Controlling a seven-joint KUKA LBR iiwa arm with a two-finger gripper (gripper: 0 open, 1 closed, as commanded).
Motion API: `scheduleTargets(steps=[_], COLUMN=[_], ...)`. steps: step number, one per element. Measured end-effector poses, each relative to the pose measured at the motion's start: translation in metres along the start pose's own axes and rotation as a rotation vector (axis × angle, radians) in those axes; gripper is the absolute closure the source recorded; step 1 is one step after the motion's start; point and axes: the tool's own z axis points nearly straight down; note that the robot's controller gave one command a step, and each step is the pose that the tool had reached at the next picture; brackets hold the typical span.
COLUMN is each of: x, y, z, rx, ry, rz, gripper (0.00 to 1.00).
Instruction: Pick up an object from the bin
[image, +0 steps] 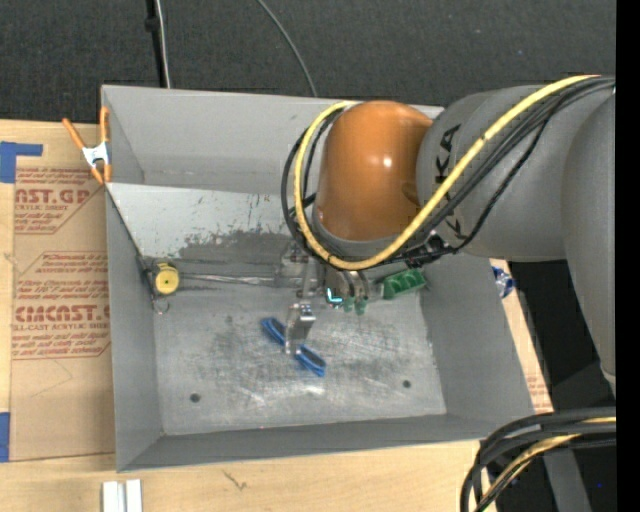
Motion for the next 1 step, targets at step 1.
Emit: scheduleTargets(steps=[1], x=[0.0182], y=[-0.004], z=[0.1149], rx=[0.0], ry=[-0.01], rz=[-0.4], gripper=[0.0])
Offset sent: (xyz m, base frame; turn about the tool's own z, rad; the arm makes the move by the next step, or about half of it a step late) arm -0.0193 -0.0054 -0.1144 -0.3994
